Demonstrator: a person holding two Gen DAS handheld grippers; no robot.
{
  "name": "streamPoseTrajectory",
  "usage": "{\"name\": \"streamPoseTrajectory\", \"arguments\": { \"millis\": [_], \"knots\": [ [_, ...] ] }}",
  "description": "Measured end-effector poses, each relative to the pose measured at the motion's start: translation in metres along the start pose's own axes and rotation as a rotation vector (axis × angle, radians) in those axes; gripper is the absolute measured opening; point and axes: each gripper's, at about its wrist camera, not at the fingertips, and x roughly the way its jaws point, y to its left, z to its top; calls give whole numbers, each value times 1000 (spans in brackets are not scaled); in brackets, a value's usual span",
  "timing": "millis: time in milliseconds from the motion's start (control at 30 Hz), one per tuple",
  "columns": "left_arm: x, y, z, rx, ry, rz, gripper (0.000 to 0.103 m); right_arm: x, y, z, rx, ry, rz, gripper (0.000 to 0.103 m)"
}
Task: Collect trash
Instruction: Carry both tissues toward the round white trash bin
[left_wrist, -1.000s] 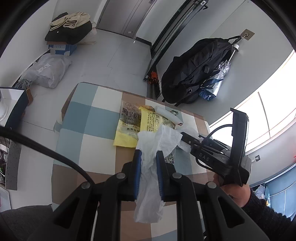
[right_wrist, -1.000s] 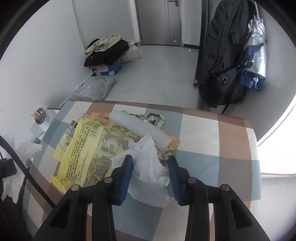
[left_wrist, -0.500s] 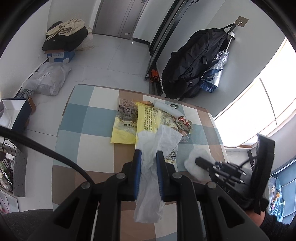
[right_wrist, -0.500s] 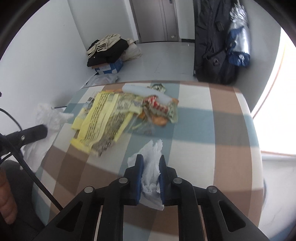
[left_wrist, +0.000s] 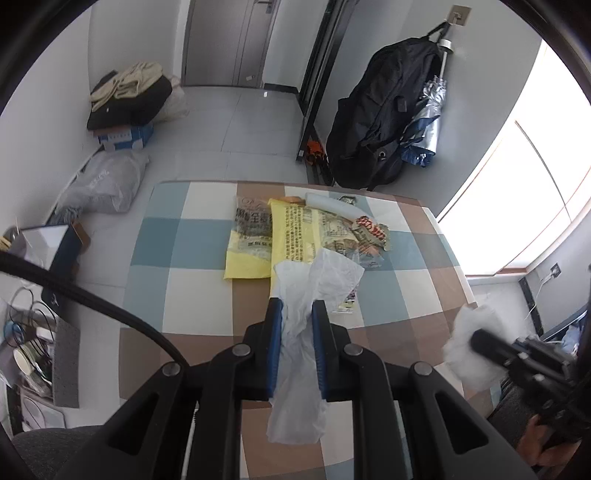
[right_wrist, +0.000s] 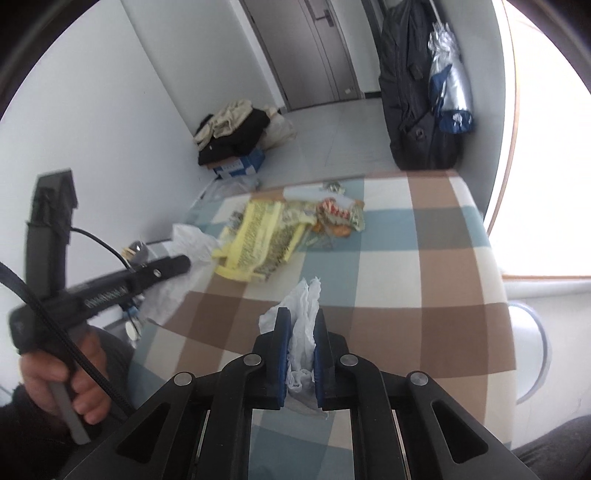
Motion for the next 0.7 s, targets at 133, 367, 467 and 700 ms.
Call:
{"name": "streamPoseTrajectory", "arguments": {
  "millis": [133, 367, 467, 700],
  "knots": [
    [-13, -24, 6, 38, -29, 26, 12, -40, -1, 11, -24, -81, -4, 10],
    [-30, -91, 30, 99, -70, -68, 12, -120, -20, 16, 3, -214, -22, 10],
    [-28, -131, 41, 157, -67, -120, 12, -157, -41, 18, 34, -268, -57, 10],
    [4, -214, 57, 229, 40, -285, 12, -230, -110, 19, 121, -367, -204, 10]
  ]
}}
